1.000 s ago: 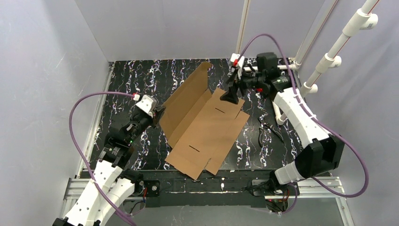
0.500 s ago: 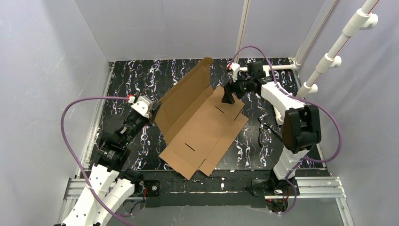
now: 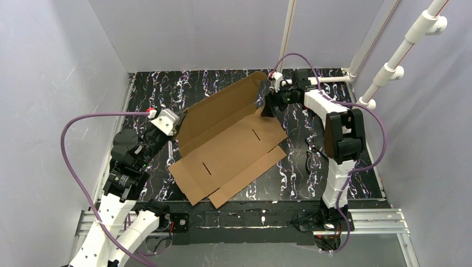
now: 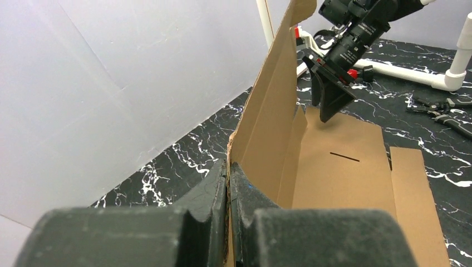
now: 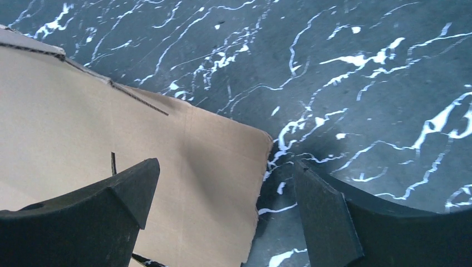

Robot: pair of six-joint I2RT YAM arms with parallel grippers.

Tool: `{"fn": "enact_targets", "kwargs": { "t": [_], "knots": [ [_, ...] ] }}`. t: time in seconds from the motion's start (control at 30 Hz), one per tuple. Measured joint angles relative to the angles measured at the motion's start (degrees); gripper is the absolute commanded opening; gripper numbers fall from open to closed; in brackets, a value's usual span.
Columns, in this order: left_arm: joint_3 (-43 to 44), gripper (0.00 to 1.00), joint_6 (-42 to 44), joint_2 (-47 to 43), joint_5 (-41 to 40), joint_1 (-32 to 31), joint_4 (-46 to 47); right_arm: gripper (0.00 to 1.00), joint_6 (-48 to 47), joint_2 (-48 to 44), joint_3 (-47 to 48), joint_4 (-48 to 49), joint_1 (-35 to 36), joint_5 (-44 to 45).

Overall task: Fold the paper box
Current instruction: Fold the paper box at the center of the board.

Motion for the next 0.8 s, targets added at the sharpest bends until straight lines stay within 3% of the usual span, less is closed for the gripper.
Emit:
{"fn": "enact_targets", "kwargs": {
  "t": [0.37,0.6,0.8],
  "knots": [
    [0.35,0.00,-0.20,-1.01,-0.57,0.00,-0.26,0.97,-1.20,0.48,-3.89,-0.57,-0.42,-8.04],
    [0.37,0.00,-0.11,-0.94,-1.36,0.00,-0.31,0.82,-4.55,0.46,-6.62,-2.01,-0.68,-12.72],
    [0.37,0.00,0.02,-0.90,-2.54,0.00,-0.33,0.56,-5.66,0.02,-8.98,-1.90,-0.83,-14.38]
  ]
}}
